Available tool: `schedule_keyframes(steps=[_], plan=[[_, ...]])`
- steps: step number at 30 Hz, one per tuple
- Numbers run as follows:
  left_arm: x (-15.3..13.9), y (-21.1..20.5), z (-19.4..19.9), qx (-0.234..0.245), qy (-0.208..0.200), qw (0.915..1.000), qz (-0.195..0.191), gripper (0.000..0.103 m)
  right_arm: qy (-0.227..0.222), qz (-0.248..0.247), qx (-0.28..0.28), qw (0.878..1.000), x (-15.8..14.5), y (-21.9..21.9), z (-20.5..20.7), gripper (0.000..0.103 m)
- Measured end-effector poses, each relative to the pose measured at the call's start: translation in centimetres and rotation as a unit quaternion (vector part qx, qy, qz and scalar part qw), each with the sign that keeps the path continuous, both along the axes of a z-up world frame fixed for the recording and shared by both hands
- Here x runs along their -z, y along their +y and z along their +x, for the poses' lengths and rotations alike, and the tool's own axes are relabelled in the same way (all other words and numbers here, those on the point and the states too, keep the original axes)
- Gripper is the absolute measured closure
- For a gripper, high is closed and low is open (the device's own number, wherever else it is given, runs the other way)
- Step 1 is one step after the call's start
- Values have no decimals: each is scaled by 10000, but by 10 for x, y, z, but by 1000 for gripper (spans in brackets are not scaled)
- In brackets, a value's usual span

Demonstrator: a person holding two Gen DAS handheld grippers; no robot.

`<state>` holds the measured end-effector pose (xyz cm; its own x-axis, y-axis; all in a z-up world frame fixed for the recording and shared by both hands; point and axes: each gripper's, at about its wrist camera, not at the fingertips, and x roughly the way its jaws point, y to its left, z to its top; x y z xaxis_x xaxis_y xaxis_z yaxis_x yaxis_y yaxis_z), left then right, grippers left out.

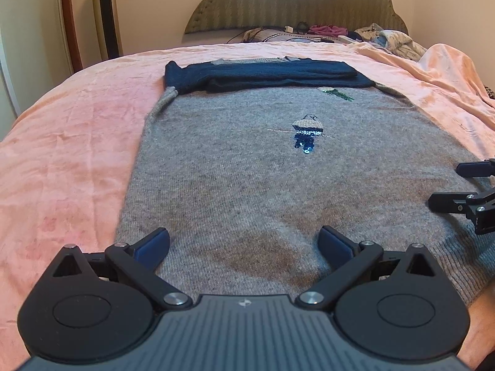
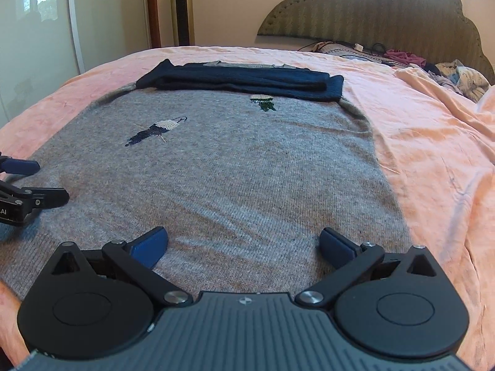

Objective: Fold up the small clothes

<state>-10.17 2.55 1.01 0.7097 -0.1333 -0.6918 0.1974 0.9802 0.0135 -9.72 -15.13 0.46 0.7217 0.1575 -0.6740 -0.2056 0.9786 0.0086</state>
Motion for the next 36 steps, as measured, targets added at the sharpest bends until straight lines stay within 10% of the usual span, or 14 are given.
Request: schedule_keyframes(steps=[15, 23, 29, 32, 35, 36], plan=[[-23, 29, -20, 398, 126, 9991, -50, 0, 431, 102, -542, 9975, -10, 6, 10, 0], [-54, 77, 161, -733, -329, 9950, -593, 1, -465, 344, 241, 9980, -61, -59, 154, 0], [-25, 108, 304, -1389, 487, 9656, -2145, 1, 184, 1642, 1226, 9786, -34, -132, 281, 13], [-10, 105, 342, -1411, 736, 9585, -2365, 1, 503, 2249, 1351, 9637, -16, -146, 326, 36], [-3, 93, 359, -1262, 676, 9657, -2165, 4, 767, 2155, 1390, 9635, 0, -142, 359, 38], [-4, 87, 362, -1194, 590, 9717, -1952, 22, 690, 2107, 1323, 9661, 3, -138, 363, 38]])
